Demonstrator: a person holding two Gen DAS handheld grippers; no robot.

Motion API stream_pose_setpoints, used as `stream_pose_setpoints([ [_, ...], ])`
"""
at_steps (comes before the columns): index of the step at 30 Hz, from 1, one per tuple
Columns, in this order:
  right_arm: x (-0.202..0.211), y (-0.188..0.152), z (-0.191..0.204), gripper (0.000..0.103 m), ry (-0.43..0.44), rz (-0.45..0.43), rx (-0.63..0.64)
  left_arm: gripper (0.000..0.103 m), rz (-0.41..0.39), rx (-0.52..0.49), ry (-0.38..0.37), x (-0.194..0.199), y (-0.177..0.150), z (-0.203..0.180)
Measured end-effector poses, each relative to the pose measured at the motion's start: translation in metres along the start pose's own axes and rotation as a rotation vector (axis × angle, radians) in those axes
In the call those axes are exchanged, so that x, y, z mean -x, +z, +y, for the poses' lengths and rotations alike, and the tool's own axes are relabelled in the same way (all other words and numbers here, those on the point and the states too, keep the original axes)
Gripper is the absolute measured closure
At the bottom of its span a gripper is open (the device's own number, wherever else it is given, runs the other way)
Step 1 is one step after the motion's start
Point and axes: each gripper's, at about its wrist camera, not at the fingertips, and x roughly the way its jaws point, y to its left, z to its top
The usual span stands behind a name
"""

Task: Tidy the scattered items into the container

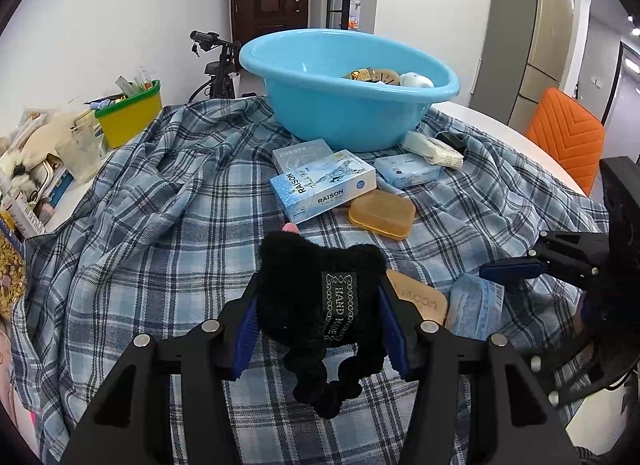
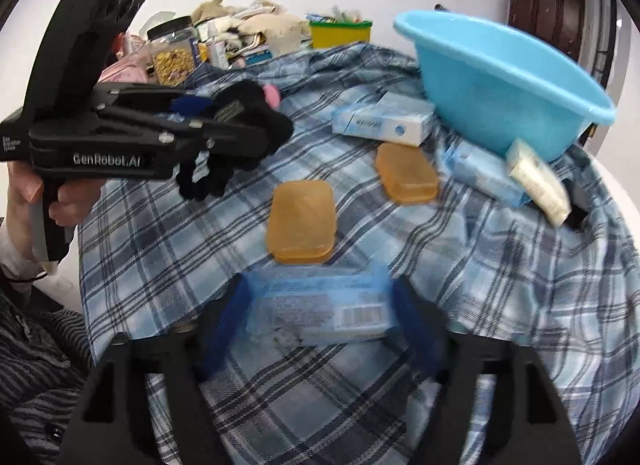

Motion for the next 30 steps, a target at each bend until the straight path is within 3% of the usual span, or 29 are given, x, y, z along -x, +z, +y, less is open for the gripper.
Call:
stream_pose_setpoints([
  [6, -0.016, -0.002, 0.003, 0.015, -0.031, 0.03, 0.0, 0.048, -0.001, -0.015, -0.004, 0.003, 0.0, -0.005],
  [7, -0.017, -0.002, 0.004, 0.024, -0.038, 0.028, -0.002, 0.048, -0.002, -0.017, -0.002, 0.003, 0.0, -0.006],
  [9, -0.015, -0.001, 0.004, 0.03, -0.042, 0.027, -0.01, 0.048, -0.002, -0.015, 0.0, 0.003, 0.0, -0.005],
  [11, -0.009, -0.002, 0.003, 0.032, -0.025, 0.012, -0.034, 0.048, -0.002, -0.011, 0.001, 0.003, 0.0, -0.005],
  [16, 0.011, -0.005, -0.002, 0.032, -0.086, -0.066, -0.111, 0.048, -0.015, -0.001, 0.017, 0.005, 0.001, -0.005],
  [19, 0.028, -0.01, -0.005, 0.033, -0.162, -0.127, -0.193, 0.048, -0.02, 0.014, 0.022, 0.005, 0.001, -0.004],
  [26, 0.065, -0.024, -0.01, 0.032, -0.439, -0.256, -0.391, 0.048, -0.062, 0.05, 0.053, 0.01, -0.001, -0.007],
  [30, 0.074, -0.033, -0.013, 0.032, -0.475, -0.286, -0.482, 0.048, -0.03, 0.067, 0.003, 0.004, -0.006, -0.013],
])
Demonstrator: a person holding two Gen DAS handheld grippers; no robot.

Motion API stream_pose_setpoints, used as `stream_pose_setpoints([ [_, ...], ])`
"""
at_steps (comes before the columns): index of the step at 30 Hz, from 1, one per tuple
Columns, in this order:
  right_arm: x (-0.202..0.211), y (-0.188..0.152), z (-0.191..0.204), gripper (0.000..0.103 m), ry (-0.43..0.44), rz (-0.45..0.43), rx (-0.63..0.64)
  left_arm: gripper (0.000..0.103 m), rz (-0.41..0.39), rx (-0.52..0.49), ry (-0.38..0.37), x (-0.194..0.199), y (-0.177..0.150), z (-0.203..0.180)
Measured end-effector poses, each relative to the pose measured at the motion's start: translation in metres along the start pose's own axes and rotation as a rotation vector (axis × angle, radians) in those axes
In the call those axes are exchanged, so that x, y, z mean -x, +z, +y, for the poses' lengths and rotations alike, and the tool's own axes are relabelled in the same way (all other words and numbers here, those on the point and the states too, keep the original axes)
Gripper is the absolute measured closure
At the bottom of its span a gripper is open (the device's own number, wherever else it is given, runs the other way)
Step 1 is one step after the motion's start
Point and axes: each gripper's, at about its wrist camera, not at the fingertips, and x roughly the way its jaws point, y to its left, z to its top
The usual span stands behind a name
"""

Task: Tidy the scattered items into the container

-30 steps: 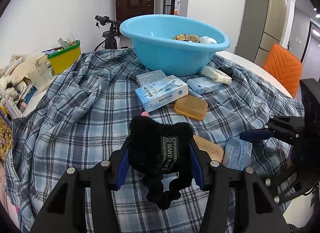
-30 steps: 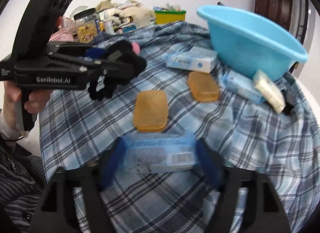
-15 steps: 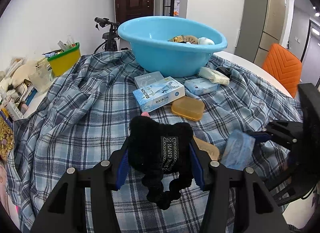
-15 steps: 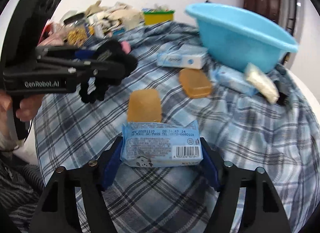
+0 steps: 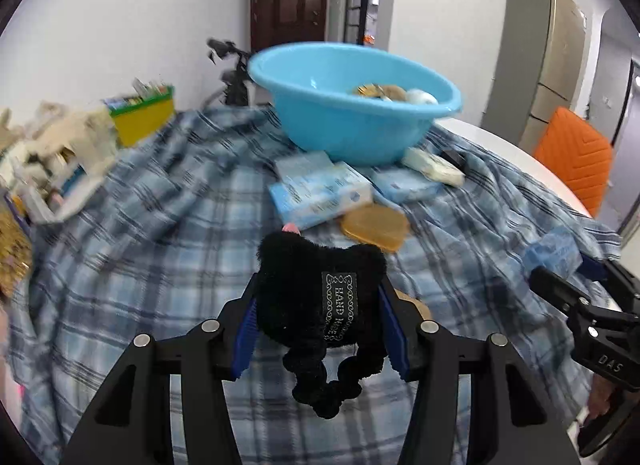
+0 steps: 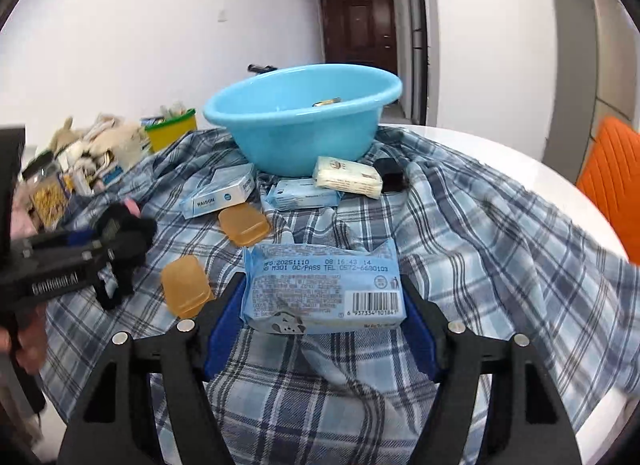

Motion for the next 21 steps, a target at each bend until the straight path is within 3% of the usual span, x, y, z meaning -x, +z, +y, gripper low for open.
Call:
stream_pose_setpoints([
  [10, -0.003, 0.004, -0.002, 0.032, -0.017, 0.008, 0.006, 0.048, -0.023, -0.038, 0.024, 0.007, 0.004, -0.009],
  [15, 0.023, 0.03, -0.004, 0.032, -0.037, -0.085, 0.011, 0.048, -0.113, -0.077, 0.054, 0.03, 0.032, -0.009],
  [21, 0.075, 0.063, 0.0, 0.032, -0.035, -0.232, 0.02, 0.048, -0.252, -0.08, 0.098, 0.085, 0.065, -0.01],
])
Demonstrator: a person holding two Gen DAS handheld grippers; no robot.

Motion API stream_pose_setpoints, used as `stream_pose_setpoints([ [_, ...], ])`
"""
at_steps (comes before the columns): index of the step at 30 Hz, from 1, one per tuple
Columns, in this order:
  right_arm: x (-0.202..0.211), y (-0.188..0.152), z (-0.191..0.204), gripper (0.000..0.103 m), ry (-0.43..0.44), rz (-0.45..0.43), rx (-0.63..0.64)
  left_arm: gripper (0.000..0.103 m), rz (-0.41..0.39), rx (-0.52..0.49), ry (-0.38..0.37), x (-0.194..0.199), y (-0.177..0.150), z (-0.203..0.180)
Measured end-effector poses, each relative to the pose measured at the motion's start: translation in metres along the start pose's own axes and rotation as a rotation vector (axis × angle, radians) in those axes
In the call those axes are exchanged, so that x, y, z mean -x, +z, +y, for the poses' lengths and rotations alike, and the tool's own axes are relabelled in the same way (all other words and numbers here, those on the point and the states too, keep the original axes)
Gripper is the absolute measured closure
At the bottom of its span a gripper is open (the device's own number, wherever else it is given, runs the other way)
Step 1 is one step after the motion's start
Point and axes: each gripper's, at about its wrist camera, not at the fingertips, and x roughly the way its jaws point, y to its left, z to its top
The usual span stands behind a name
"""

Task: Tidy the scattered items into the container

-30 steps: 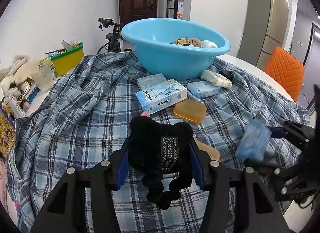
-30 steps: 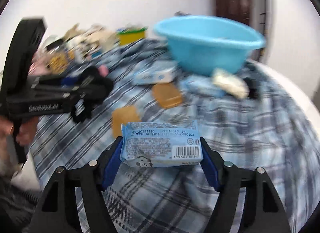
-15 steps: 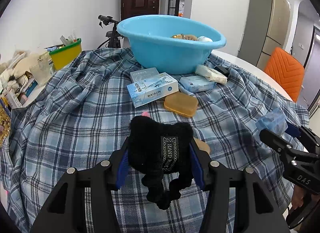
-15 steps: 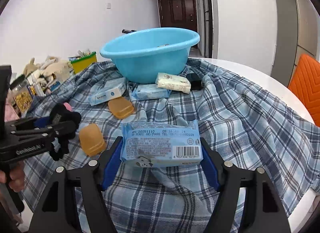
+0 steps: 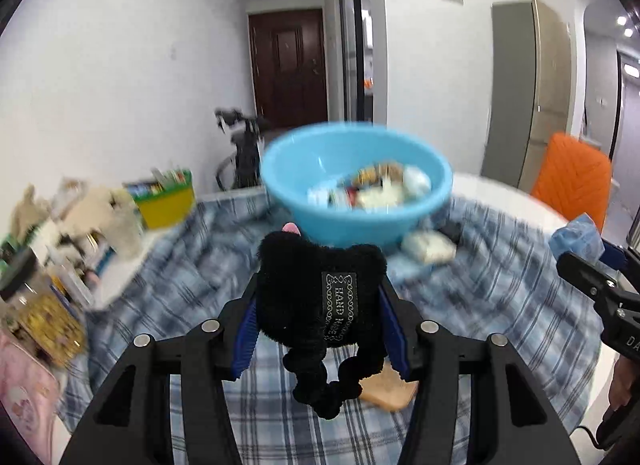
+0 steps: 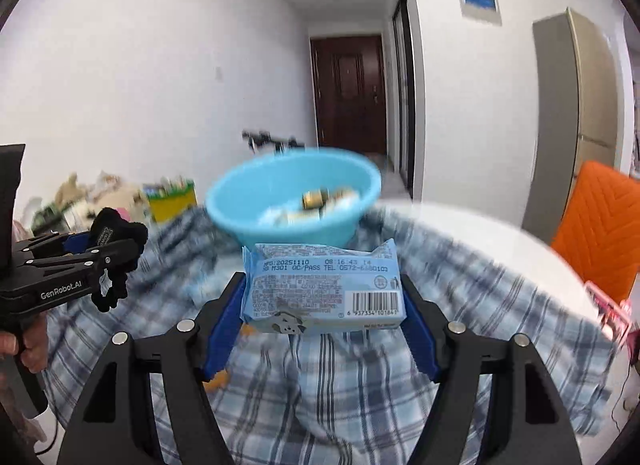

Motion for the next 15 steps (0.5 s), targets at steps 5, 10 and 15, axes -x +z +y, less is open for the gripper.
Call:
stream_pose_setpoints([
  [5, 0.04, 0.029, 0.008, 0.032, -0.025, -0.132, 0.045, 0.048, -0.106, -0.003, 0.014, 0.043, 0.018, 0.004],
  [10, 0.06, 0.033, 0.013, 0.032, -0.025, -0.176, 0.046, 0.047, -0.121, -0.008, -0.008, 0.06, 0.013, 0.001],
  [15, 0.055, 0.032, 0.015, 0.032, -0.015, -0.164, 0.044, 0.047, -0.105, 0.008, -0.011, 0.054, 0.01, 0.002],
])
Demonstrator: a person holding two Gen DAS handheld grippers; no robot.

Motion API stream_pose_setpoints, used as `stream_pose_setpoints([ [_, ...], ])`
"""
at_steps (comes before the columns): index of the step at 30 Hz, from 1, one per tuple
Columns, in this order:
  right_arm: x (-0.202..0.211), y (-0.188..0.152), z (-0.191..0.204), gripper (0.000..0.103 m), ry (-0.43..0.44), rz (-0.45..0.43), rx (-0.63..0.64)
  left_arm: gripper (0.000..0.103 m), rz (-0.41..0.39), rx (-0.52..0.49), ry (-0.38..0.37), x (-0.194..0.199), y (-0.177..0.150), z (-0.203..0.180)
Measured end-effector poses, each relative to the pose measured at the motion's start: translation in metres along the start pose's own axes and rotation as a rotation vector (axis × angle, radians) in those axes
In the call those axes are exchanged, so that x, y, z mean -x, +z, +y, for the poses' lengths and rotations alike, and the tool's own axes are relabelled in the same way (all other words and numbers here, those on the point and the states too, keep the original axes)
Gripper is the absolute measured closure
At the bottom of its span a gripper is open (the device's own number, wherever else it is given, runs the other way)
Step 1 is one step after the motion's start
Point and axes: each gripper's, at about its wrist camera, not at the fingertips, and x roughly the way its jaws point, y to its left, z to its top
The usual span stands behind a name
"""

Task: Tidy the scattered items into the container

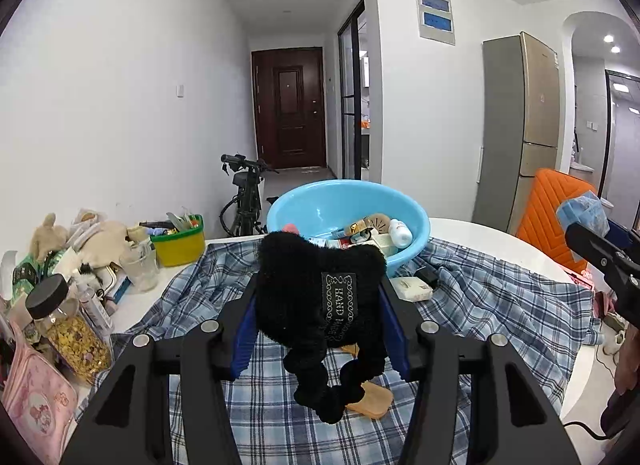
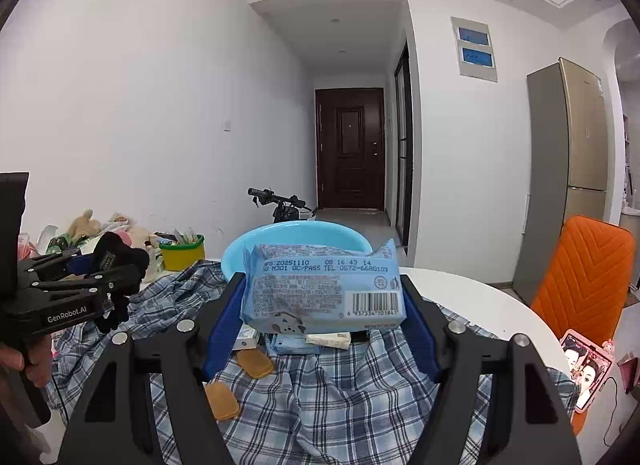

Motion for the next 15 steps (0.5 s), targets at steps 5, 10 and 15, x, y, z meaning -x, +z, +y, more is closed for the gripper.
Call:
stream_pose_setpoints([
  [5, -0.005, 0.0, -0.006, 0.032, 0.006, 0.002, -0.005, 0.047, 0.007, 0.014, 0.001, -0.008, 0.001, 0.003],
  [10, -0.014, 0.003, -0.01, 0.032, 0.028, 0.012, -0.012, 0.047, 0.01, 0.049, 0.0, -0.022, 0.006, 0.01],
  [15, -0.021, 0.01, -0.009, 0.032, 0.034, -0.004, 0.006, 0.047, -0.003, 0.042, 0.003, -0.035, 0.016, 0.009],
])
